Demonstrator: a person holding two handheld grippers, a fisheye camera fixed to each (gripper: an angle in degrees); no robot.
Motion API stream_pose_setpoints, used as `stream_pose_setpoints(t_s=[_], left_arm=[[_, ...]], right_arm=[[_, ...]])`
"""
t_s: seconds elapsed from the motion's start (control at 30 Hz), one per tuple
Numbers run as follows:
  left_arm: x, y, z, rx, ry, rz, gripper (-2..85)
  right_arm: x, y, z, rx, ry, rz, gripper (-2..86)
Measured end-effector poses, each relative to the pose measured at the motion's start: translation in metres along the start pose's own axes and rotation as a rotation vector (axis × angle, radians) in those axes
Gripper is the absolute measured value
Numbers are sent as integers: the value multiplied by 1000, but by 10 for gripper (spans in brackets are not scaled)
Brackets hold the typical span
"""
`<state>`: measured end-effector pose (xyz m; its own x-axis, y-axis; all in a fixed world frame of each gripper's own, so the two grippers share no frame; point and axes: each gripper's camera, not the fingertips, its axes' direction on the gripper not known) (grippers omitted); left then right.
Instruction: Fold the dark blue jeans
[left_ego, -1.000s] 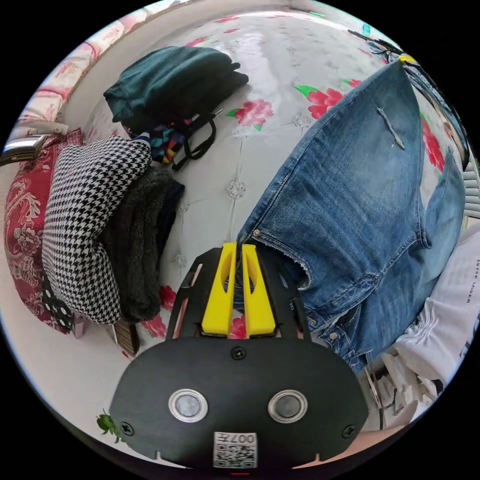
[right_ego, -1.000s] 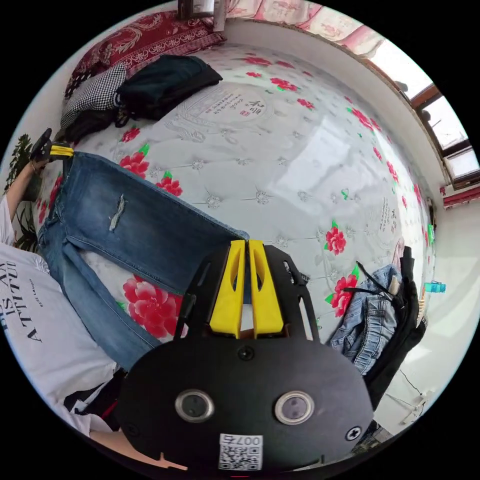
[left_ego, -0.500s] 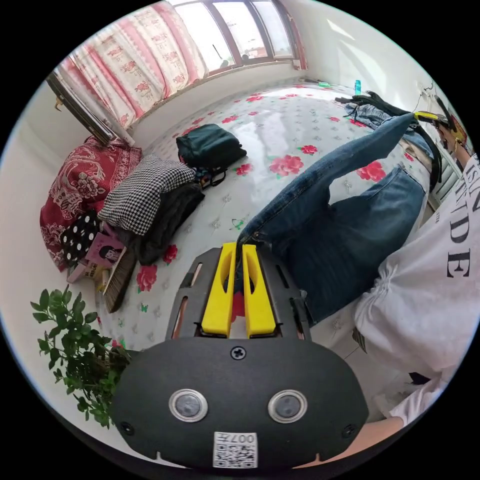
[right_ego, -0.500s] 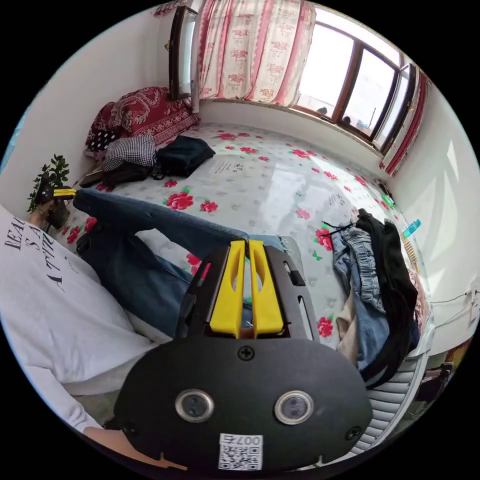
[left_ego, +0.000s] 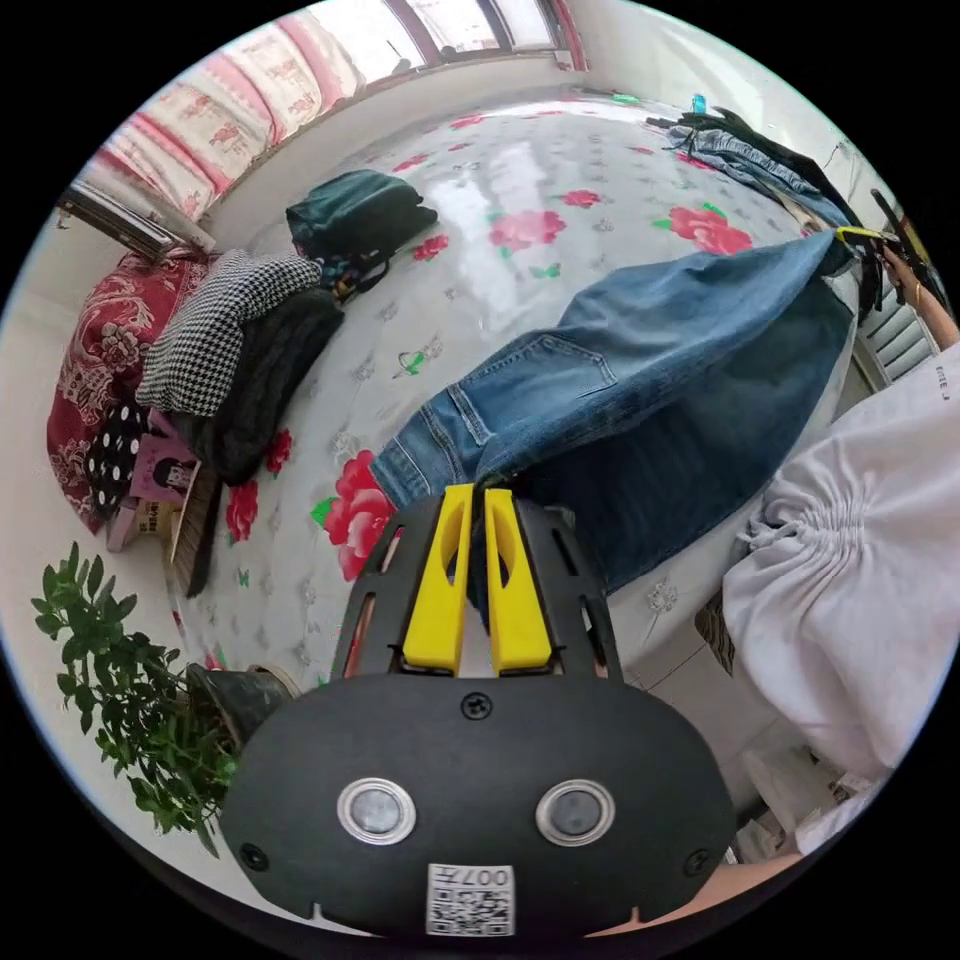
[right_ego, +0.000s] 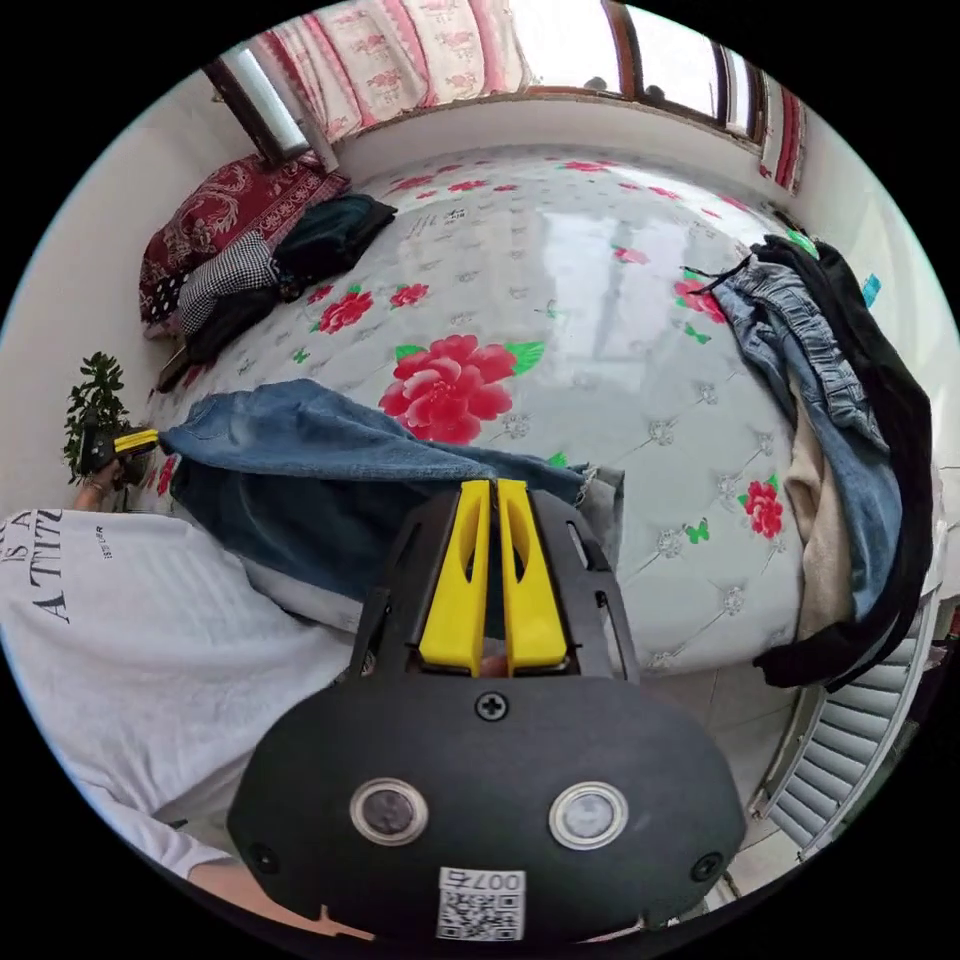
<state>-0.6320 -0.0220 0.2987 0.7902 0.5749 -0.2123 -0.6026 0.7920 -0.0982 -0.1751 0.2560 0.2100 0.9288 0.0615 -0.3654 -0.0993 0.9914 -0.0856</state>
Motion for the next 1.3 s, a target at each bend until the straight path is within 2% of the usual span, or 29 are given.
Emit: stream_pose_setpoints(t_s=[0.13,0.2,0.27,0.33,0.43,0.6,0.67,0.77,0.87,0.93,1.0,1.2,1.3], left_arm=[[7,17,-33,79,-53,-37,-4],[23,32,-23,53,-41,-31,-4],[55,52,15,-60,8,6,-4],[82,63,51,-179,24,59,-4],[112,68,78,-281,-41,167,-4],[83,49,29,-157,-108,129,-4],[69,43,2,-87,-144,88,-3],[70,48,2,-87,-123,69,-1],[93,68,59,-220,13,92,6],[109,82,95,-326,79,97,13],[113,87,95,-307,50,81,22],[81,105,52,-229,54,-102,64],[53,119,29,-96,72,-321,55]], right_arm=[[-18,9,-96,205,142,-140,-2],[-17,32,-101,205,155,-160,-2],[-9,59,-74,104,149,-152,-2],[13,99,-5,-112,93,-79,-2],[42,147,51,-259,17,50,-2],[59,161,-21,-78,-35,42,-2],[52,162,-49,-38,8,-11,-2],[41,182,-68,-20,102,-70,-1],[60,225,-15,-161,72,-14,2],[92,265,45,-326,-59,138,9],[107,284,55,-350,-128,219,18],[118,295,-34,-125,-130,161,38],[107,265,-47,-28,-247,92,41]])
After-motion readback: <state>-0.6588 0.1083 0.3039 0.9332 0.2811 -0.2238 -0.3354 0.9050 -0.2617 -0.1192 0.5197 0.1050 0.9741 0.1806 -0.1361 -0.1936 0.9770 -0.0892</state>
